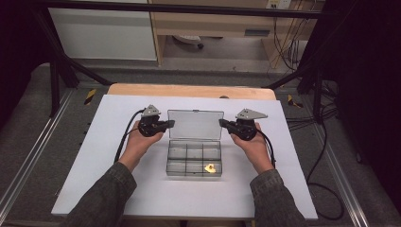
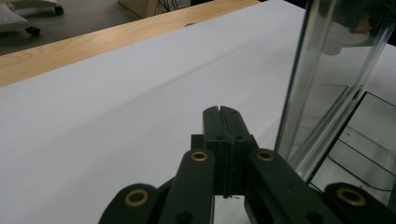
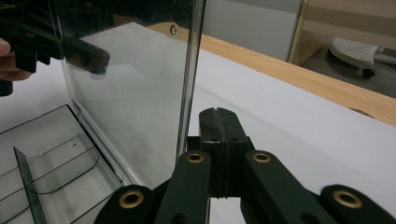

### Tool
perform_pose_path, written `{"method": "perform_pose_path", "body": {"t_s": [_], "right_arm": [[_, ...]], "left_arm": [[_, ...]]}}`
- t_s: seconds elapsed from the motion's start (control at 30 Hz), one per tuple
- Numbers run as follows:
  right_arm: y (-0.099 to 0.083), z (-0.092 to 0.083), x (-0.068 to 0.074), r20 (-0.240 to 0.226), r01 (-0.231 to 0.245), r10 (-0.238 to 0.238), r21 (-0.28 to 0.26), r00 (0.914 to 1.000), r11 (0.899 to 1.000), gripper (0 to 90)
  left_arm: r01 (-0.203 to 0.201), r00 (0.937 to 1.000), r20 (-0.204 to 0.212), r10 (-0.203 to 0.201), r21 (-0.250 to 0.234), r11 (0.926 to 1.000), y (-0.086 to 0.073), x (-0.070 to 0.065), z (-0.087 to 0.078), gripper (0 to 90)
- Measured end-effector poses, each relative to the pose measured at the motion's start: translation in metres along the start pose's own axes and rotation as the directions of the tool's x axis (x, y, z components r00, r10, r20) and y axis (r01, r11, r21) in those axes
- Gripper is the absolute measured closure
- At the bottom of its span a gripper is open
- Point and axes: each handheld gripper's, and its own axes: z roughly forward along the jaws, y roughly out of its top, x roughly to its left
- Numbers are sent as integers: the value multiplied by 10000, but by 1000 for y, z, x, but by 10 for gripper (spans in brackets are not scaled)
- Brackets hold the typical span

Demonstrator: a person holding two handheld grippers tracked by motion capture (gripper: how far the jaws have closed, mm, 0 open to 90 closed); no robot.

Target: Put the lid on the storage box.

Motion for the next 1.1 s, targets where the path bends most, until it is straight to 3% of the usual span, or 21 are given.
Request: {"method": "perform_pose_path", "body": {"t_s": [1.1], "right_arm": [[8,-6,7,-76,54,-55,-102,10000,9999,900]], "left_arm": [[160,9999,68,-158,-368,9992,6,-2,-10,900]]}}
